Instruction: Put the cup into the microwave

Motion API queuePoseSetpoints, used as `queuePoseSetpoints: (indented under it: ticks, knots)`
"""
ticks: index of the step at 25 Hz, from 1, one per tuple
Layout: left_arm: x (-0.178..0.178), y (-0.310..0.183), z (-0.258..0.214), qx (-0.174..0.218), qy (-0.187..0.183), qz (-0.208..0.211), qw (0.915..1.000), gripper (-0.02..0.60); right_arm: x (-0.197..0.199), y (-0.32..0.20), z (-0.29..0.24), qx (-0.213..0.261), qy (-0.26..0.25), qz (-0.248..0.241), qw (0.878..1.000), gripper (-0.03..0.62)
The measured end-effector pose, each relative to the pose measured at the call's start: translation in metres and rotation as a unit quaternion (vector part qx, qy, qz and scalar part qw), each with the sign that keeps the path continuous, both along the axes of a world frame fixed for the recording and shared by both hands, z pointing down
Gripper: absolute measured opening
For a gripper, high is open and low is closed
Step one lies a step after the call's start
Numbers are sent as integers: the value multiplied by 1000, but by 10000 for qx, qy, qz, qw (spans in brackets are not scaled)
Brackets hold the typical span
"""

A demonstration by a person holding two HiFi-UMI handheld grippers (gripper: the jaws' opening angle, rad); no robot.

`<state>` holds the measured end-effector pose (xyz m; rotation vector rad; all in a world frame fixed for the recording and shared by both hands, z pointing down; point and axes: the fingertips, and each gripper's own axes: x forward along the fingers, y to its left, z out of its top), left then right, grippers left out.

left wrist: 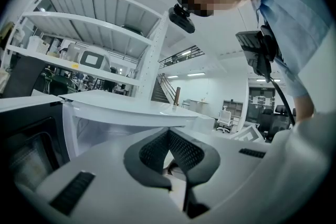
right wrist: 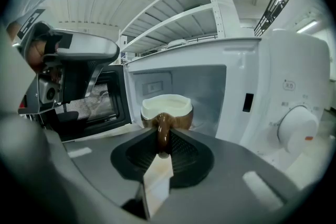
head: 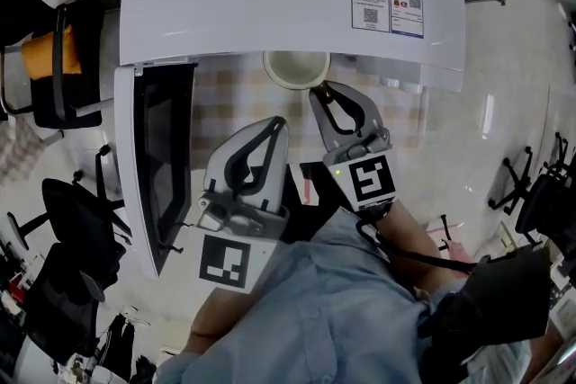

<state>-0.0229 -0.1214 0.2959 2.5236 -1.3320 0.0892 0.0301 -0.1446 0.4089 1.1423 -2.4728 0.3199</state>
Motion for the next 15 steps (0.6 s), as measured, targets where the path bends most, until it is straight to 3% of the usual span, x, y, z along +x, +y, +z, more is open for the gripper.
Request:
queuePoseSetpoints:
  ticks: [15]
  knots:
    - [-28,-30,16,-230,91,-63,9997,5,-21,-33,24,-194,141,100,9997,49]
